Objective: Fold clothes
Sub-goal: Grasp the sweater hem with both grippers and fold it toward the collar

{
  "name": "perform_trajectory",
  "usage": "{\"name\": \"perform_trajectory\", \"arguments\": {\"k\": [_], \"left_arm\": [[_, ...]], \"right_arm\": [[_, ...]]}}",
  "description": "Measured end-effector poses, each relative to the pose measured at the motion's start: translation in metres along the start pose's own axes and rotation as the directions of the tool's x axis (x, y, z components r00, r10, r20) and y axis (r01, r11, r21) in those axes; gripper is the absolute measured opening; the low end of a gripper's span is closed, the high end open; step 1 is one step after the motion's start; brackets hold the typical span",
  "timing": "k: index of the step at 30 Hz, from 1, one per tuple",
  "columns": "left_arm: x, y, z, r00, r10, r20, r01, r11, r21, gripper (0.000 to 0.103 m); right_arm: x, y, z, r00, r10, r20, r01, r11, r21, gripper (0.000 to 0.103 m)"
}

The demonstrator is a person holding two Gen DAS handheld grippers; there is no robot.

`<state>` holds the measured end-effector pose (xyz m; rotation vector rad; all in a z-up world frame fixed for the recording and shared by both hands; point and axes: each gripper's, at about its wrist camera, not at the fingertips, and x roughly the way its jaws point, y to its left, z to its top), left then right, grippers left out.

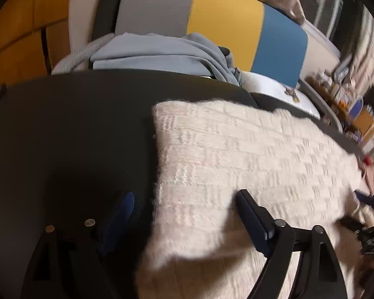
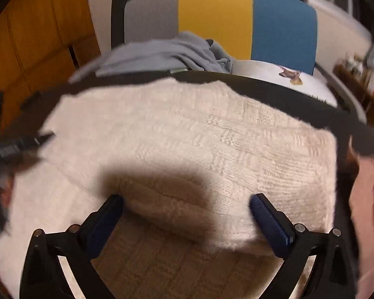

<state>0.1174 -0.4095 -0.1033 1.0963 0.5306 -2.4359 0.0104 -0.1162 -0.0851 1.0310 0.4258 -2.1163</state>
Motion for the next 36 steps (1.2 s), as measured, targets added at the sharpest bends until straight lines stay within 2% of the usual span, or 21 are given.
{"name": "perform_trajectory", "arguments": {"k": [3, 7, 10, 14, 16, 19, 20, 22, 24, 26, 28, 29, 31, 34, 36], "left_arm": [[-0.035, 0.009, -0.010, 0.998, -0.048, 0.037, 0.047, 0.999, 0.022, 0.073], [-0.077, 0.036, -0.045, 0.993, -0.110, 0.046, 0.111, 0.994, 0.001, 0.074], [-0.106, 0.057, -0.073, 0.987, -0.155, 0.045, 0.156, 0.987, -0.025, 0.074], [-0.117, 0.078, -0.123, 0.979, -0.202, 0.001, 0.200, 0.972, -0.121, 0.073], [-0.120, 0.079, -0.144, 0.973, -0.229, -0.022, 0.223, 0.964, -0.144, 0.073], [-0.131, 0.063, -0.161, 0.965, -0.260, -0.041, 0.255, 0.962, -0.101, 0.073], [-0.135, 0.058, -0.167, 0.962, -0.270, -0.048, 0.265, 0.960, -0.088, 0.073], [-0.142, 0.048, -0.178, 0.955, -0.290, -0.061, 0.287, 0.956, -0.060, 0.073], [-0.149, 0.040, -0.190, 0.951, -0.299, -0.077, 0.296, 0.954, -0.045, 0.073], [-0.153, 0.030, -0.200, 0.951, -0.292, -0.100, 0.292, 0.956, -0.012, 0.073], [-0.157, 0.021, -0.209, 0.952, -0.281, -0.119, 0.286, 0.958, 0.023, 0.073], [-0.158, 0.019, -0.211, 0.954, -0.273, -0.123, 0.279, 0.960, 0.033, 0.073], [-0.158, 0.016, -0.213, 0.955, -0.266, -0.134, 0.273, 0.961, 0.035, 0.073], [-0.159, 0.023, -0.214, 0.947, -0.284, -0.153, 0.284, 0.959, -0.019, 0.065], [-0.156, 0.030, -0.211, 0.945, -0.286, -0.158, 0.278, 0.958, -0.069, 0.056]], "right_arm": [[-0.028, 0.002, -0.010, 0.999, 0.048, 0.012, -0.048, 0.999, 0.000, 0.103], [-0.092, -0.031, -0.057, 0.977, 0.191, 0.096, -0.202, 0.971, 0.128, 0.103], [-0.131, -0.071, -0.109, 0.965, 0.236, 0.114, -0.260, 0.918, 0.299, 0.103], [-0.162, -0.105, -0.174, 0.953, 0.282, 0.109, -0.299, 0.832, 0.466, 0.103], [-0.163, -0.109, -0.196, 0.927, 0.356, 0.122, -0.365, 0.772, 0.521, 0.103], [-0.161, -0.106, -0.212, 0.855, 0.478, 0.200, -0.502, 0.671, 0.546, 0.103], [-0.158, -0.102, -0.212, 0.839, 0.504, 0.202, -0.525, 0.657, 0.541, 0.103], [-0.152, -0.091, -0.211, 0.816, 0.544, 0.195, -0.557, 0.649, 0.518, 0.103], [-0.150, -0.083, -0.209, 0.815, 0.546, 0.195, -0.562, 0.660, 0.498, 0.103], [-0.149, -0.077, -0.209, 0.827, 0.532, 0.182, -0.546, 0.683, 0.485, 0.096], [-0.148, -0.073, -0.207, 0.849, 0.509, 0.144, -0.512, 0.720, 0.469, 0.067], [-0.148, -0.073, -0.208, 0.861, 0.493, 0.127, -0.491, 0.737, 0.464, 0.060], [-0.146, -0.074, -0.211, 0.882, 0.460, 0.105, -0.453, 0.762, 0.462, 0.033], [-0.143, -0.083, -0.219, 0.891, 0.445, 0.094, -0.432, 0.767, 0.475, 0.019], [-0.144, -0.082, -0.221, 0.889, 0.449, 0.091, -0.438, 0.776, 0.454, 0.021]]}}
